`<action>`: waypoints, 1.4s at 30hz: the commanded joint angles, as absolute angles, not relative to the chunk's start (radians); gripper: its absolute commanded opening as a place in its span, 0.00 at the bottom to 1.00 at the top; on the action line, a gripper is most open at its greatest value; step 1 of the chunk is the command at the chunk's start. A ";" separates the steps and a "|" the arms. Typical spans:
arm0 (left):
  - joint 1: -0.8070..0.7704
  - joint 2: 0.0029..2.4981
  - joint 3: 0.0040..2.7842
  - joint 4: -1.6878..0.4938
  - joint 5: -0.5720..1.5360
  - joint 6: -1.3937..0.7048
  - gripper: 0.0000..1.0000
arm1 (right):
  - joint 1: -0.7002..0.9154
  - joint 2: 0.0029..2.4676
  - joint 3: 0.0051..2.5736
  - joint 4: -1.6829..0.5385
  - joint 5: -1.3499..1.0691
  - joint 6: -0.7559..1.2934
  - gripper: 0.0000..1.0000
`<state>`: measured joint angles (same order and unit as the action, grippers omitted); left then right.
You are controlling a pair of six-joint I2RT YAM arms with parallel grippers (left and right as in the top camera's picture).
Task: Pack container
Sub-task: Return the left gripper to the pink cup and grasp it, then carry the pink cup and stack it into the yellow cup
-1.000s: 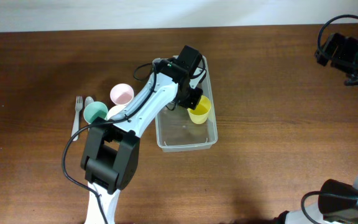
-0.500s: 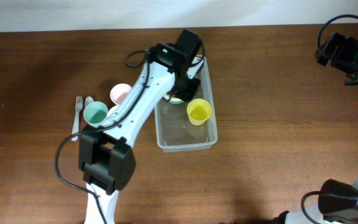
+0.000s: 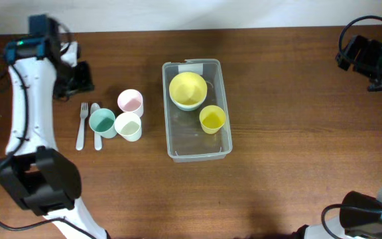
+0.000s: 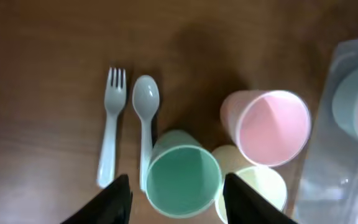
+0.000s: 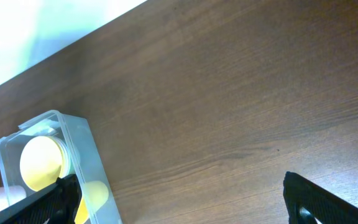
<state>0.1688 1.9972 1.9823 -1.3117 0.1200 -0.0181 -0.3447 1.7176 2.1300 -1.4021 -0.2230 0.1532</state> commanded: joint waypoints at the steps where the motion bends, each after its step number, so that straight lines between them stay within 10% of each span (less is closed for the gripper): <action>1: 0.190 1.985 1.844 -1.219 0.270 0.115 0.50 | -0.348 1.708 2.143 -1.400 -0.225 0.146 0.99; 23: 0.035 2.195 1.800 -1.028 0.274 0.157 0.49 | -0.348 1.708 2.143 -1.400 -0.225 0.146 0.99; 28: 0.041 2.196 1.800 -1.022 0.274 0.154 0.04 | -0.348 1.708 2.143 -1.399 -0.225 0.146 0.99; 42: 0.168 2.138 1.860 -1.030 0.744 0.144 0.01 | -0.348 1.708 2.143 -1.400 -0.225 0.146 0.99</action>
<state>0.1631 2.1921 1.8122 -0.9970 0.5709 0.1524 -0.3447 1.7176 2.1300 -1.4025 -0.2230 0.1532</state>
